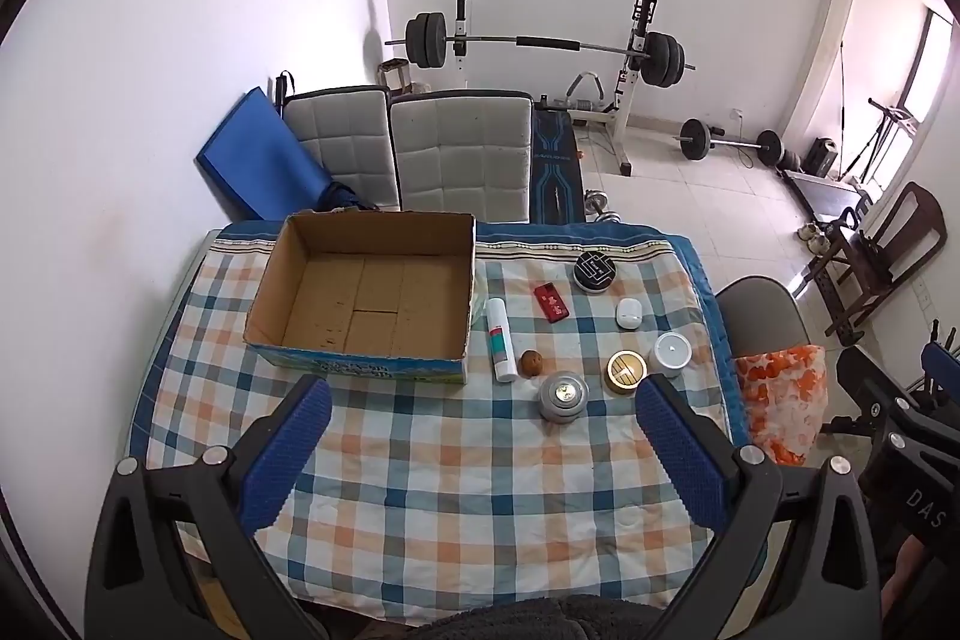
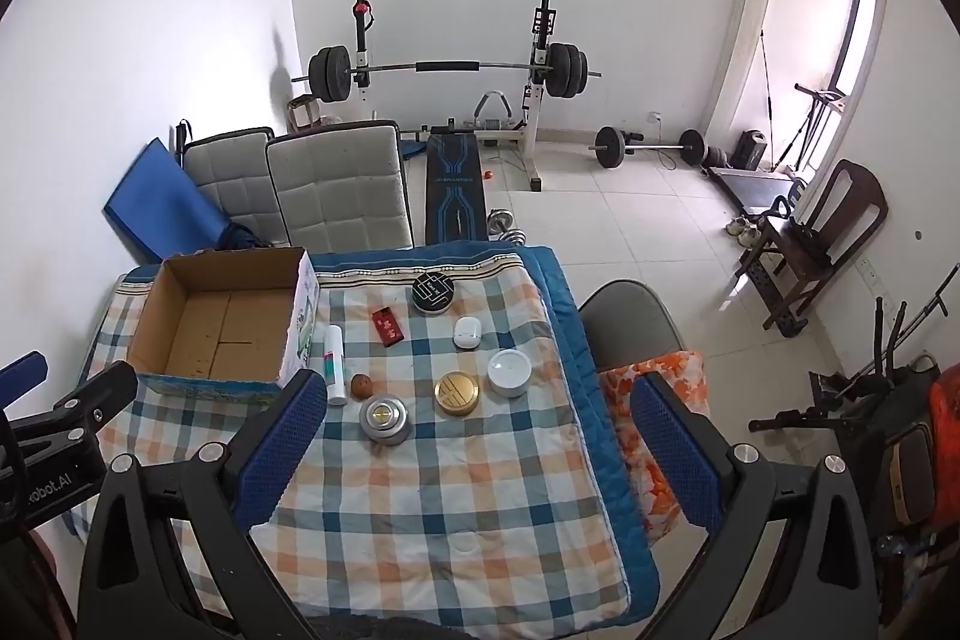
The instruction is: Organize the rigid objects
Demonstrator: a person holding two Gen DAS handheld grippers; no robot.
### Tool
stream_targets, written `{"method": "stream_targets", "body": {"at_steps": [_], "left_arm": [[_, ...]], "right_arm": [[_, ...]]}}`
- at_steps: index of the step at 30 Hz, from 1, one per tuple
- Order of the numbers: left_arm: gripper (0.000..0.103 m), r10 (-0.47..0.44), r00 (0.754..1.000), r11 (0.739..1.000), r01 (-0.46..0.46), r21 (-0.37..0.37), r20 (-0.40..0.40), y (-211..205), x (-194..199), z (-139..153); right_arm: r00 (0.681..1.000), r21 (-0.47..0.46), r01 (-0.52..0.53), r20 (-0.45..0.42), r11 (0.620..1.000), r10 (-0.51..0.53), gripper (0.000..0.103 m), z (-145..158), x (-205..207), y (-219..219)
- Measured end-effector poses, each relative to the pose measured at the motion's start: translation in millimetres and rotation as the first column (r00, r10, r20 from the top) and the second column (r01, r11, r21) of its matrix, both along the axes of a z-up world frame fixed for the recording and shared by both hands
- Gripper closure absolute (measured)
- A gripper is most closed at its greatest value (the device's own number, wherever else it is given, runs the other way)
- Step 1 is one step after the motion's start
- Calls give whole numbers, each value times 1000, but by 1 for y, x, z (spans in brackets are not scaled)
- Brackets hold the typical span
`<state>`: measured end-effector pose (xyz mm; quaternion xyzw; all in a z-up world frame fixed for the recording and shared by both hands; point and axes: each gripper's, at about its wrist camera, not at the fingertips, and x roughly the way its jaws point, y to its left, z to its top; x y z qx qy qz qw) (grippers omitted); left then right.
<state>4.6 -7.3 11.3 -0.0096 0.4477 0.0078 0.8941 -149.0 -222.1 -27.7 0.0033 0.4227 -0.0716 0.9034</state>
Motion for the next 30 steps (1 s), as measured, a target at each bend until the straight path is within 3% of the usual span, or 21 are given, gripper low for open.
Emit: {"method": "stream_targets", "body": {"at_steps": [9,30], "left_arm": [[0,-13,999,1000,13,-6,35,6,1,12],[0,-13,999,1000,13,-8,34,6,-3,11]], "right_arm": [[1000,-14,10,22,1000,-10,0,10,2,8],[1000,-6,7,29,1000,-7,0,10,-4,9]]}}
